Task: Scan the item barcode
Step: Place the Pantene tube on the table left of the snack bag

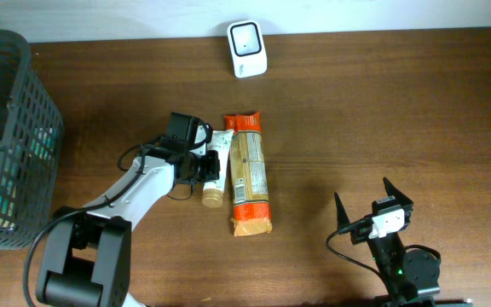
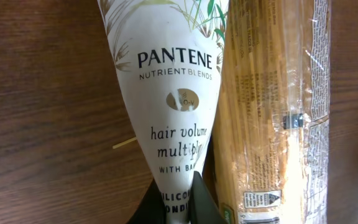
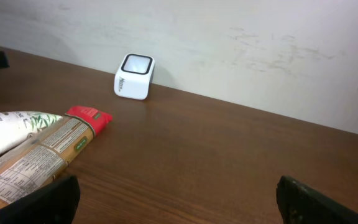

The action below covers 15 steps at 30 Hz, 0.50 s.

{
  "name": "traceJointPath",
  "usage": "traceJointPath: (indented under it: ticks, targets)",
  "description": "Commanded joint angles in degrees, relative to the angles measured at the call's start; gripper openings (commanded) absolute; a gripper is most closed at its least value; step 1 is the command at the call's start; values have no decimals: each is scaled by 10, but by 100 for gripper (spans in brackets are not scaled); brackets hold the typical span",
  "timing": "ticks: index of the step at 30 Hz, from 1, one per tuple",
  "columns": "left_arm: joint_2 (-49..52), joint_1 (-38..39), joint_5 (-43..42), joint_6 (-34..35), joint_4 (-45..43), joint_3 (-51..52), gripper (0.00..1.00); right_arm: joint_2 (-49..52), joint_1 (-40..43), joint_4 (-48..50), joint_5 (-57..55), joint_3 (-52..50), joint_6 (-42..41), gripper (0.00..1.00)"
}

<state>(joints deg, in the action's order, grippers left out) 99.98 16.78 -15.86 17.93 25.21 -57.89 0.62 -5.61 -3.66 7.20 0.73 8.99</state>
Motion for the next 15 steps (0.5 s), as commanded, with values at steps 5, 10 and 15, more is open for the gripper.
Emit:
traceJointPath:
  ticks: [5,10,15]
  targets:
    - [-6,8,-56,-11,64,-70,61,-4,3,-1,3,-4,-5,99]
    - [-58,-11,64,-76,266,-317,68,-4,3,-1,3,-4,-5,99]
    - [-97,-99,242,-123,366,-567,88,-4,3,-1,3,-4,-5,99]
